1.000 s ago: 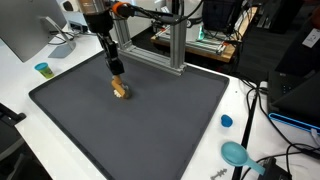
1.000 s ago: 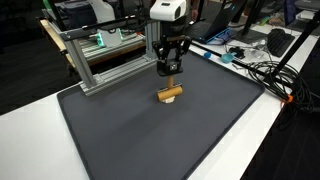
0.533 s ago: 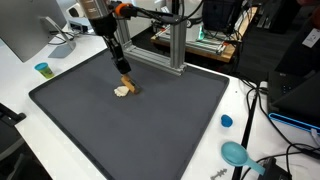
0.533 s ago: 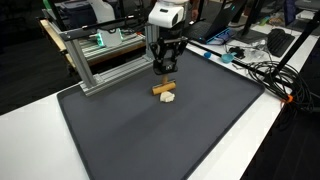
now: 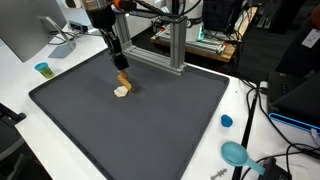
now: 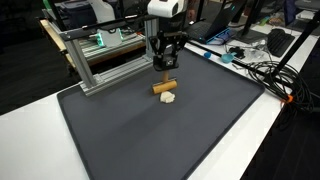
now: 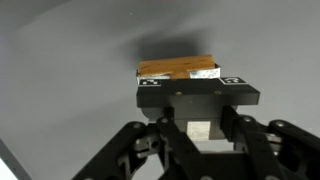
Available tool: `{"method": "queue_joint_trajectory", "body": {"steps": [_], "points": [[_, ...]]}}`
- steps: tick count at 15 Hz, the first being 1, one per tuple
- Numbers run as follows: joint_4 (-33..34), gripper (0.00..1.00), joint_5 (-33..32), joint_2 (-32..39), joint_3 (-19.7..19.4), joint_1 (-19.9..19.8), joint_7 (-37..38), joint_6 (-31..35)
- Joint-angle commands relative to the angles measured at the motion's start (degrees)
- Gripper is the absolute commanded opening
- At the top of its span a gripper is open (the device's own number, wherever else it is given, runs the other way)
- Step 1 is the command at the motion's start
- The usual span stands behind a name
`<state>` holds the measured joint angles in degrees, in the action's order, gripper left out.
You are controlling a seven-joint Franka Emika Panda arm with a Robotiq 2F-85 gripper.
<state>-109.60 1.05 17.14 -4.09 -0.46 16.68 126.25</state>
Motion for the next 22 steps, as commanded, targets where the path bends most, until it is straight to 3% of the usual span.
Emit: {"method": "queue_joint_trajectory", "body": {"steps": [1, 2, 8, 9, 17, 22], "points": [[-0.35, 0.22, -0.3, -0.98, 0.07, -0.01, -0.19, -0.17], [-0.63, 0.47, -0.33, -1.6, 0.11, -0.02, -0.23, -0.2], [-0.65, 0.47, -0.31, -0.44, 0.07, -0.01, -0.24, -0.15], [-0.64, 0.22, -0.31, -0.45, 0.07, -0.02, -0.24, -0.15], [-2.69, 0.22, 1.32, -1.27, -0.29, -0.76, 0.51, 5.6], [-0.47, 0.22, 0.69, 2.05, -0.99, -0.82, 2.36, 5.55]]}}
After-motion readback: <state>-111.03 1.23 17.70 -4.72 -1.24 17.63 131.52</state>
